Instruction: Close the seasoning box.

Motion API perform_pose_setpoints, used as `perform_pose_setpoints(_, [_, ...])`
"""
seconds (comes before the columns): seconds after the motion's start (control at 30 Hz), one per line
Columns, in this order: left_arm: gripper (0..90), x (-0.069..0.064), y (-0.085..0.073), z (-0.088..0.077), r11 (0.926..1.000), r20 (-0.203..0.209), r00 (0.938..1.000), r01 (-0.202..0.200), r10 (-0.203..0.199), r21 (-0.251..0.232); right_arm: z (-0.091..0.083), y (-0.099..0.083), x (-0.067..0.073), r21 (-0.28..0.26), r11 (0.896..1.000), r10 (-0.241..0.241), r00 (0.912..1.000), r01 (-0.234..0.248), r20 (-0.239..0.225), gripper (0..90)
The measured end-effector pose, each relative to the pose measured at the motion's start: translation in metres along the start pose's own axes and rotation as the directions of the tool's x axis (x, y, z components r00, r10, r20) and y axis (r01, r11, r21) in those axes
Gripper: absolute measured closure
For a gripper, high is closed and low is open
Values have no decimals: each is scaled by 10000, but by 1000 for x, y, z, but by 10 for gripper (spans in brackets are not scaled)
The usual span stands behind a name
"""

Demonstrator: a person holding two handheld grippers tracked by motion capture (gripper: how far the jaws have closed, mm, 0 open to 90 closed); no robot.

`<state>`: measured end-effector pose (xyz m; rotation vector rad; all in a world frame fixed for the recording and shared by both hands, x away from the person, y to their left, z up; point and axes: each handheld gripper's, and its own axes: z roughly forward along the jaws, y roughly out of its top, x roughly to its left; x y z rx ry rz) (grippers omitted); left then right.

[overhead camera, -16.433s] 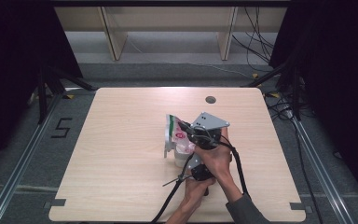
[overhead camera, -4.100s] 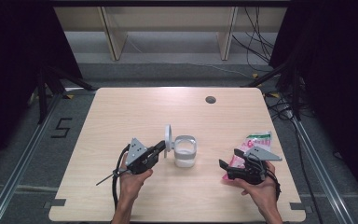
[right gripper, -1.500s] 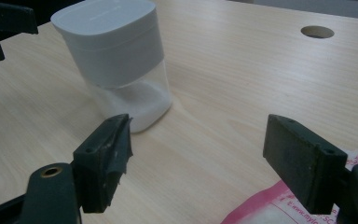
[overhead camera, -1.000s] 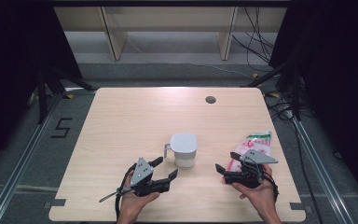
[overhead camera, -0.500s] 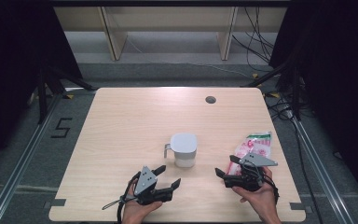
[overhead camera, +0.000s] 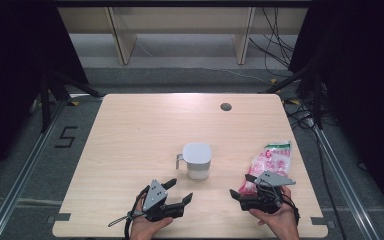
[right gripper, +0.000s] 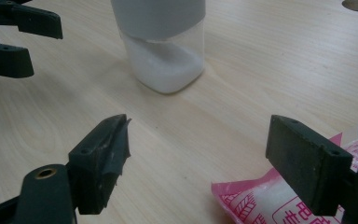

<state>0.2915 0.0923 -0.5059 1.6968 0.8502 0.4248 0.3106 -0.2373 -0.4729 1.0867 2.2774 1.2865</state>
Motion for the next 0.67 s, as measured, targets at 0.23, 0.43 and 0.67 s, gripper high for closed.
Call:
perform_pose_setpoints(0.23, [265,1,0,0,10000,-74,9999,90,-90,21,1,-1,1,-12,10000,-55,10000,54,-74,222])
perform_pose_setpoints(0.43, [264,2,-1,0,10000,-44,10000,15,-15,95,1,-1,1,0,10000,-84,10000,84,-26,222])
perform_pose_setpoints(0.67, [264,4,-1,1,9999,32,10000,22,-22,100,2,-2,-1,-31,9999,-143,9998,142,-115,222])
